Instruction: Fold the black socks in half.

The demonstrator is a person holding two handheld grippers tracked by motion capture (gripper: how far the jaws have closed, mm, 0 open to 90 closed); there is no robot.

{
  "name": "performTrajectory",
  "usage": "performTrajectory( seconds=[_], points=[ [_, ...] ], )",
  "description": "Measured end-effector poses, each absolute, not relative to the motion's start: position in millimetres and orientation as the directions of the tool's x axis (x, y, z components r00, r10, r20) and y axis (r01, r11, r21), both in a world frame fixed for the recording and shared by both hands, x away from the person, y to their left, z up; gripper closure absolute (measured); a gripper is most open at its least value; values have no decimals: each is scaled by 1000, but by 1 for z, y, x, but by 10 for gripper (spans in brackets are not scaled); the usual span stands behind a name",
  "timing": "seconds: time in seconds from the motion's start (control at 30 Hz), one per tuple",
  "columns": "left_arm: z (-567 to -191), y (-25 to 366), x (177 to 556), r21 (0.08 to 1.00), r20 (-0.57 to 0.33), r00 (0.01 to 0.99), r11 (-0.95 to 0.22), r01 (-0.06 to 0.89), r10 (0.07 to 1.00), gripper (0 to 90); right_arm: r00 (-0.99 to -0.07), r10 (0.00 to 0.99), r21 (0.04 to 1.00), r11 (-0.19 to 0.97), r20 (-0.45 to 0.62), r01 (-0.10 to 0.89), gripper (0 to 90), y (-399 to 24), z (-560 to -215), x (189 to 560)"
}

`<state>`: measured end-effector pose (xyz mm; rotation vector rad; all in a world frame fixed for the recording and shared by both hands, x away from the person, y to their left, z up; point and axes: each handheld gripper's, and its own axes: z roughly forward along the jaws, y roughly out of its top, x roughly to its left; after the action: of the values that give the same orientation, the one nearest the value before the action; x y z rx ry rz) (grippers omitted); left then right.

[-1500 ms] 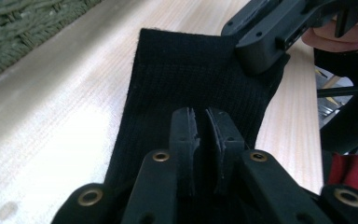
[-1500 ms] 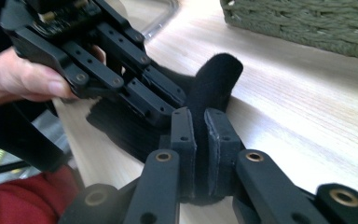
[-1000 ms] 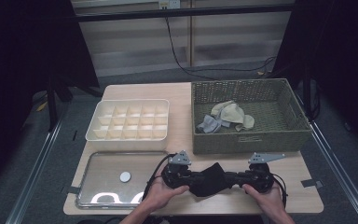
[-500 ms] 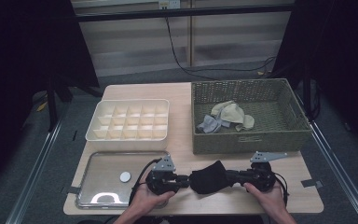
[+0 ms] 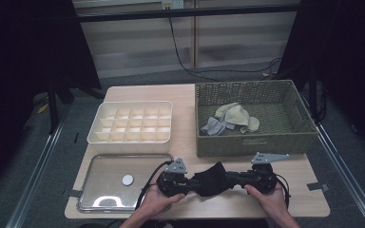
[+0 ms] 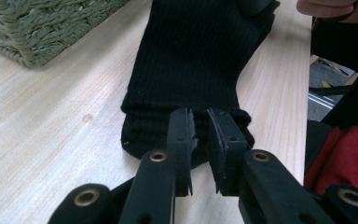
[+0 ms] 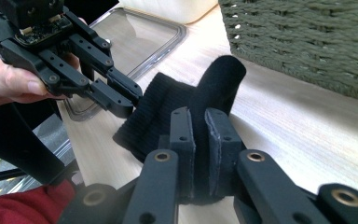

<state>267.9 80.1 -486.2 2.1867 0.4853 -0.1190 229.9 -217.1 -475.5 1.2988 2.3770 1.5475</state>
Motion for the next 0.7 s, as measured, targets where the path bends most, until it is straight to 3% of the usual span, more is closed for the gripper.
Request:
performTrajectory(
  seconds=[0.7],
  points=[
    [-494,73,268,716,-234,928,-594,366,289,847,-720,568,746,256,399,615,800,-170,-482,235]
  ],
)
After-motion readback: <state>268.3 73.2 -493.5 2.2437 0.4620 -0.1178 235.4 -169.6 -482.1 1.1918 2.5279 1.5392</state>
